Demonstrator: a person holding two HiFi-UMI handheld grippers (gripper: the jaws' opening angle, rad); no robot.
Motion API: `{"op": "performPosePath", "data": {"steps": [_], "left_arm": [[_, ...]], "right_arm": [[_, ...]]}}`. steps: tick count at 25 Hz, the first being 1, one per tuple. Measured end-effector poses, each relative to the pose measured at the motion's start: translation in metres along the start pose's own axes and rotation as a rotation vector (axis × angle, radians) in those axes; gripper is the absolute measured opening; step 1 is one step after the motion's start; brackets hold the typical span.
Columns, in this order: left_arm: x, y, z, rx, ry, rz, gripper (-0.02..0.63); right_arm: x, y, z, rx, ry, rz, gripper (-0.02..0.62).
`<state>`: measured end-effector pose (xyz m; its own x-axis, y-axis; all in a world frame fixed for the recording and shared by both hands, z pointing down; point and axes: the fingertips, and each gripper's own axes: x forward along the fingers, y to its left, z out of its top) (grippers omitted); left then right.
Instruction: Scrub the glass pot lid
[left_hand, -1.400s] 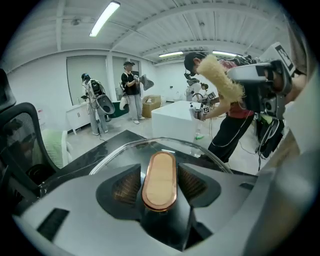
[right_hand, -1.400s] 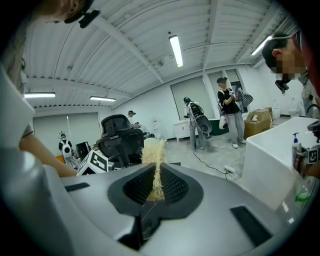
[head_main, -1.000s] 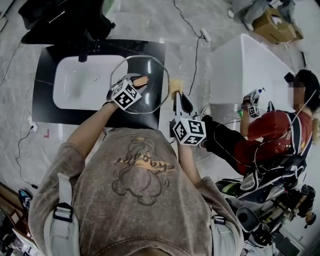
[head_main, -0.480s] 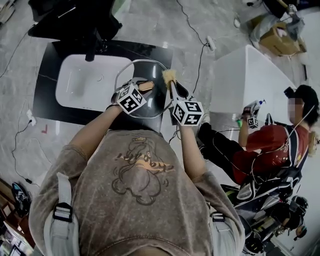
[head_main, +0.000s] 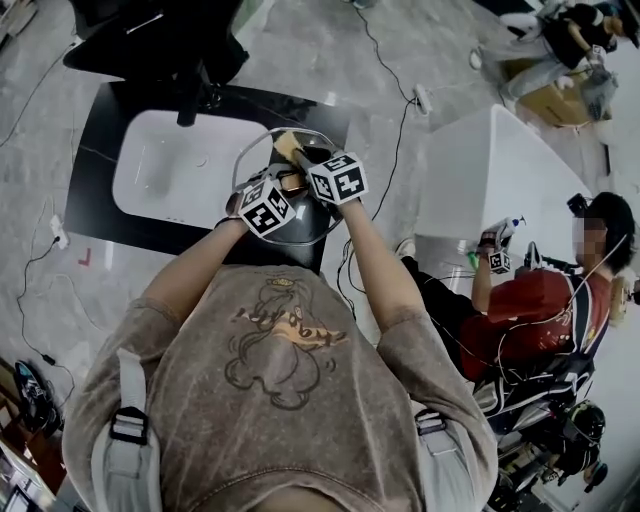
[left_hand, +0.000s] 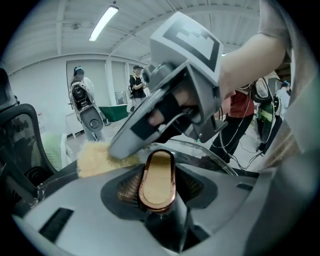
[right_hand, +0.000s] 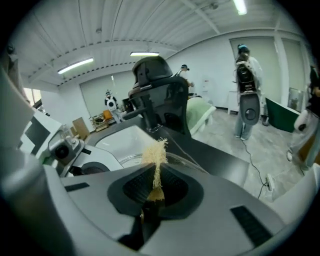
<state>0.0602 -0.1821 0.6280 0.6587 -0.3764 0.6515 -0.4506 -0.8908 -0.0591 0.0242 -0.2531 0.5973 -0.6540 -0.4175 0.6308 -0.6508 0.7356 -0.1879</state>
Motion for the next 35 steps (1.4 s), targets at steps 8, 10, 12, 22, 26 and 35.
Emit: {"op": "performPosePath", "data": {"steps": [8, 10, 12, 22, 26, 35], "left_arm": [[0.002, -0.002, -0.001, -0.002, -0.010, 0.006, 0.190], [0.001, -0.003, -0.001, -0.003, -0.009, 0.003, 0.190], [-0.001, -0.002, 0.001, -0.007, -0.008, -0.002, 0.190], [-0.003, -0.004, 0.003, -0.022, 0.001, -0.024, 0.189], [-0.002, -0.004, 0.001, -0.032, 0.011, -0.042, 0.187], [-0.002, -0.007, 0.001, -0.044, 0.030, -0.072, 0.186]], "right_arm": [[0.027, 0.011, -0.006, -0.004, 0.108, 0.131, 0.037], [0.026, 0.010, -0.007, 0.008, 0.129, 0.144, 0.037], [0.026, 0.010, -0.008, 0.007, 0.151, 0.143, 0.037], [0.012, 0.002, -0.018, -0.030, 0.184, 0.117, 0.037], [0.001, -0.004, -0.027, -0.023, 0.181, 0.102, 0.037], [-0.031, -0.012, -0.051, 0.031, 0.166, 0.070, 0.037]]}}
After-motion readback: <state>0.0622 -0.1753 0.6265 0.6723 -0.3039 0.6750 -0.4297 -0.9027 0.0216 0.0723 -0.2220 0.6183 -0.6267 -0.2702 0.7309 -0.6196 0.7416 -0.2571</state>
